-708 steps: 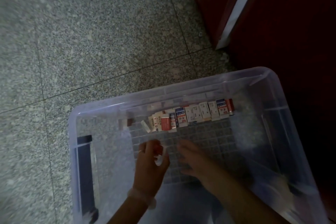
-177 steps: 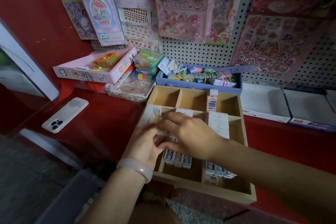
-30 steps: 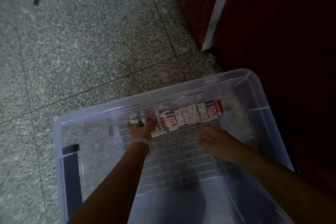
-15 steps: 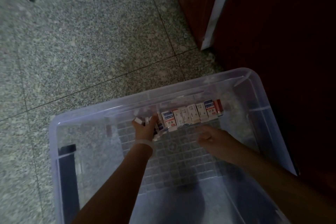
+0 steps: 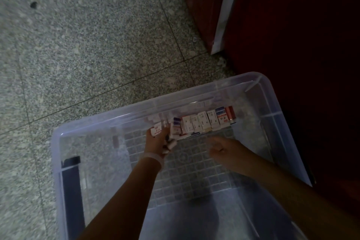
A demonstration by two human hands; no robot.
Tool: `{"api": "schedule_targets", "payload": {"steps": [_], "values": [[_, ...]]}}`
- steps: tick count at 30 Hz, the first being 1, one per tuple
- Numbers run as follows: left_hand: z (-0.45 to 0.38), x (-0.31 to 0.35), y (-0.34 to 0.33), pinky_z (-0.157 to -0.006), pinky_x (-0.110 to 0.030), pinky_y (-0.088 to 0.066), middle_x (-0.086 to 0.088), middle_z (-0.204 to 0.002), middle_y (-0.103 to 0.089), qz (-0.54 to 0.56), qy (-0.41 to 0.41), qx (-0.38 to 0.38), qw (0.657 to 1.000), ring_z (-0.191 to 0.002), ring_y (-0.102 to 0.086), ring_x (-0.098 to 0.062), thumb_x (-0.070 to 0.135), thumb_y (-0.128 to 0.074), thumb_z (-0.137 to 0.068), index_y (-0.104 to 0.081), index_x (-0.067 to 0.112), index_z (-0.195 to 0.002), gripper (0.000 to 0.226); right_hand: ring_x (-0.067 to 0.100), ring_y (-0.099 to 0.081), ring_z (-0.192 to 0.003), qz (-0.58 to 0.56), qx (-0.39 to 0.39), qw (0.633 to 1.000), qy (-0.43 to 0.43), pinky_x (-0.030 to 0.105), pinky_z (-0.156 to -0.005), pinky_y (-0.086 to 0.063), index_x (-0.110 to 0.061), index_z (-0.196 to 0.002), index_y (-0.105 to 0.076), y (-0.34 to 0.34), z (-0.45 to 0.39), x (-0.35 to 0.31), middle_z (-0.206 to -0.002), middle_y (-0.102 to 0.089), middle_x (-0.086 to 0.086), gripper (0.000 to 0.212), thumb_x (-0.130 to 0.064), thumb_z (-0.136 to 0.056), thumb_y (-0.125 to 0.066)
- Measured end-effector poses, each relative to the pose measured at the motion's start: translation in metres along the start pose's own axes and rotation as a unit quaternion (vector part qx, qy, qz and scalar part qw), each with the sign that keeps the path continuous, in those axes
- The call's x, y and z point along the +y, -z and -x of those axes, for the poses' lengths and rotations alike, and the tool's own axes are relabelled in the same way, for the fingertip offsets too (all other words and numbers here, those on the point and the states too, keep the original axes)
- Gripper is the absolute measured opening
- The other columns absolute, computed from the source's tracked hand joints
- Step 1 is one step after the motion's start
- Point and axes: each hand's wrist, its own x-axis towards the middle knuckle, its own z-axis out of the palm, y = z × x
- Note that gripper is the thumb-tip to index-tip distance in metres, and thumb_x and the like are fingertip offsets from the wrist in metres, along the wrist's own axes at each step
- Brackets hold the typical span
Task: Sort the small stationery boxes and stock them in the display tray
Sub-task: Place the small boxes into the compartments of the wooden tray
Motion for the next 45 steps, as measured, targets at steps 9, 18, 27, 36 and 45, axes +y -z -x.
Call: {"api": "schedule_targets", "payload": {"steps": [9, 18, 27, 36, 45], "values": [[0.028, 0.009, 0.017, -0.066, -0.043, -0.054, -0.014, -0.09, -0.065, 0.052, -0.023, -0.017, 0.998, -0.085, -0.06, -0.029, 0.019, -0.061, -0.089, -0.06, 0.015, -0.104, 0.016, 0.012, -0.053, -0.077, 0.029, 0.015, 0.999, 0.022, 0.025, -0.065, -0.042, -0.011, -0.119, -0.054, 0.006, 0.02, -0.021, -0.107, -0.06, 0.01, 0.026, -0.019, -0.095, -0.047], [0.126, 0.066, 0.018, -0.047, -0.029, -0.054, -0.005, -0.071, -0.07, 0.192, -0.045, -0.134, 0.971, -0.06, -0.069, -0.016, 0.015, -0.077, -0.068, -0.055, 0.01, -0.104, 0.043, 0.015, -0.055, -0.077, 0.026, 0.061, 0.994, 0.083, 0.022, -0.061, -0.044, -0.016, -0.123, -0.055, 0.014, 0.072, -0.077, -0.106, -0.057, 0.009, 0.03, -0.02, -0.094, -0.051], [0.282, 0.159, -0.037, -0.052, -0.027, -0.055, -0.01, -0.076, -0.071, 0.146, -0.108, -0.328, 0.927, -0.063, -0.07, -0.017, 0.035, -0.097, -0.007, -0.057, 0.003, -0.105, 0.111, 0.007, -0.057, -0.073, 0.065, 0.227, 0.925, 0.298, 0.027, -0.071, -0.047, -0.012, -0.092, -0.063, 0.044, 0.219, -0.163, -0.08, -0.062, -0.004, 0.02, -0.019, -0.078, -0.074], [0.441, 0.167, -0.063, -0.05, -0.022, -0.053, -0.012, -0.075, -0.065, 0.135, -0.124, -0.393, 0.901, -0.055, -0.066, -0.014, 0.019, -0.07, -0.075, -0.065, 0.006, -0.084, 0.016, 0.0, -0.061, -0.057, -0.132, 0.313, 0.85, 0.402, 0.013, -0.06, -0.05, -0.009, -0.084, -0.047, 0.076, 0.427, -0.144, -0.065, -0.058, 0.004, 0.012, 0.0, -0.091, -0.054], [0.584, 0.107, -0.155, -0.053, -0.022, -0.055, -0.004, -0.067, -0.068, 0.014, -0.132, -0.501, 0.855, -0.064, -0.068, -0.017, 0.016, -0.05, -0.094, -0.068, 0.019, -0.077, 0.024, 0.012, -0.062, -0.05, -0.064, 0.6, 0.755, 0.255, 0.019, -0.055, -0.049, 0.002, -0.105, -0.055, 0.144, 0.607, 0.008, -0.076, -0.06, 0.017, 0.015, 0.002, -0.09, -0.055]]}}
